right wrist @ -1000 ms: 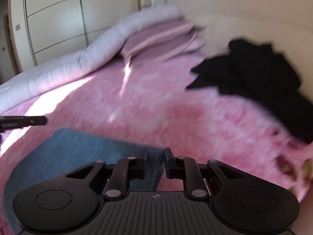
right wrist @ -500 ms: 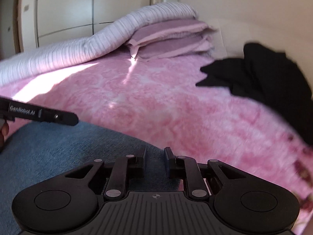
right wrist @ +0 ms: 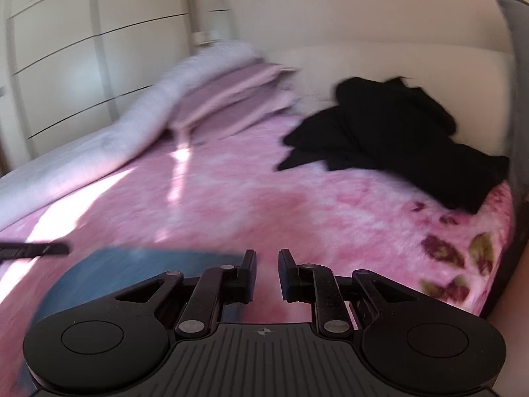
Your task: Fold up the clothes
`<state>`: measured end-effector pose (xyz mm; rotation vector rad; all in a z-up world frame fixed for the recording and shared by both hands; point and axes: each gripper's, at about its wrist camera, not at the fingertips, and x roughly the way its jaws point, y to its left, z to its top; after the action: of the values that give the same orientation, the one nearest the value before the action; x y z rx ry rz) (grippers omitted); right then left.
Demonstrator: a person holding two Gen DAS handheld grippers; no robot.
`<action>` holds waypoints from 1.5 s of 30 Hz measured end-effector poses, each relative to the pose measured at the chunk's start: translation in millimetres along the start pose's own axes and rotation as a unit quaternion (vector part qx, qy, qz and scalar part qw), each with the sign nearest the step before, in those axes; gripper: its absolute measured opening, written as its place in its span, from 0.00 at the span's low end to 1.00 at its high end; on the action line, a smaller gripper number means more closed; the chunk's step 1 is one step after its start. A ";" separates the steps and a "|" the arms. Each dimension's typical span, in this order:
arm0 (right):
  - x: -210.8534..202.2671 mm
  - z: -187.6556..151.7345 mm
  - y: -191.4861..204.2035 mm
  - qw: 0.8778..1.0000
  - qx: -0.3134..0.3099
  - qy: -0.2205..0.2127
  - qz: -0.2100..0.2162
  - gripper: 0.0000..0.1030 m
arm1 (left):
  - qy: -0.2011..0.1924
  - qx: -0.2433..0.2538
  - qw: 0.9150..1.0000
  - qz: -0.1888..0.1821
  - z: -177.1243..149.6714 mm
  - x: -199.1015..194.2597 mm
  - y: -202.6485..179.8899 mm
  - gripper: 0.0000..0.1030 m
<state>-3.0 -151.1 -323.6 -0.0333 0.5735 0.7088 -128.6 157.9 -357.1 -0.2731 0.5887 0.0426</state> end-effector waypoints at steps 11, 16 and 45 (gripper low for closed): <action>29.1 -62.2 48.5 0.992 -0.111 0.053 -0.028 0.18 | 0.062 0.022 0.996 0.060 -12.7 29.8 -37.5 0.04; 4.5 -44.4 26.0 0.996 -0.016 0.081 -0.015 0.18 | 0.060 0.003 0.996 0.064 -21.0 -13.7 -37.8 0.03; -115.7 -130.3 102.0 0.992 0.036 0.090 -0.080 0.59 | 0.073 -0.014 0.986 0.151 -117.3 -135.0 -114.8 0.18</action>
<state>-200.8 -171.6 -358.7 -0.0760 0.7597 0.5311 -291.0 21.2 -348.1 -0.2134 0.7727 0.3270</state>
